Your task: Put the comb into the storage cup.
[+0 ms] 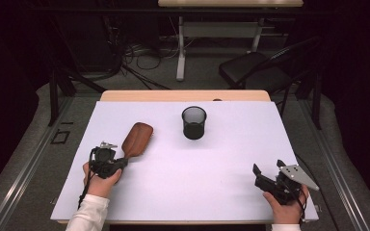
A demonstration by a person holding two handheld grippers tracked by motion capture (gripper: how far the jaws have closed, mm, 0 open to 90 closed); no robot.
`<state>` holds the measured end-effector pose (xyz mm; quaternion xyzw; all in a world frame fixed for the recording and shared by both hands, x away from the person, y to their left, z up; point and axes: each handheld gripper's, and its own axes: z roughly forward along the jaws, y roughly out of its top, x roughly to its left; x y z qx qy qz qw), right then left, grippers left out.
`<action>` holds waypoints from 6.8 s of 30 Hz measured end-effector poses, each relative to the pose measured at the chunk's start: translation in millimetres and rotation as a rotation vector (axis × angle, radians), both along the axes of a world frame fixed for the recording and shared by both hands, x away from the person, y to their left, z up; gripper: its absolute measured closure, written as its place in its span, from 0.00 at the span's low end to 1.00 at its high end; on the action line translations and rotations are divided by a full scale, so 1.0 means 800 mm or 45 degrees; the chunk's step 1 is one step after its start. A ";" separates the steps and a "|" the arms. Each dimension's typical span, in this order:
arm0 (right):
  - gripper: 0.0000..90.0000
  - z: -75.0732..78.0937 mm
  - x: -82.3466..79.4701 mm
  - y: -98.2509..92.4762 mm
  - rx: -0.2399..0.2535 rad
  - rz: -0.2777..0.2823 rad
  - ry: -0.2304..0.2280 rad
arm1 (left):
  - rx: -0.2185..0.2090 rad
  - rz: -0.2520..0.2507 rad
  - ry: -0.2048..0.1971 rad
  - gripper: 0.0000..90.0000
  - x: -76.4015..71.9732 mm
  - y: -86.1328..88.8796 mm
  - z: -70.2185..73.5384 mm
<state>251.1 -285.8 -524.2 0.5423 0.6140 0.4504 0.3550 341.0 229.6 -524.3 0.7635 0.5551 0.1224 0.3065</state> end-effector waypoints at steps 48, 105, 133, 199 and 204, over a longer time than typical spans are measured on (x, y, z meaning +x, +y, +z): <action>0.15 -0.001 0.001 0.000 0.012 0.001 0.005 | 0.035 -0.112 -0.058 0.37 0.011 0.018 0.015; 0.15 -0.003 0.002 -0.001 0.025 0.005 0.028 | 0.109 -0.173 0.241 0.02 0.069 0.008 0.011; 0.15 -0.003 0.002 -0.001 0.038 0.005 0.027 | 0.133 -0.210 0.380 0.21 0.075 -0.006 0.011; 0.15 -0.004 0.003 -0.003 0.040 0.006 0.030 | 0.205 -0.110 0.361 0.75 0.080 -0.017 -0.007; 0.15 -0.004 0.002 -0.003 0.040 0.007 0.034 | 0.205 -0.106 0.352 0.77 0.077 -0.017 -0.007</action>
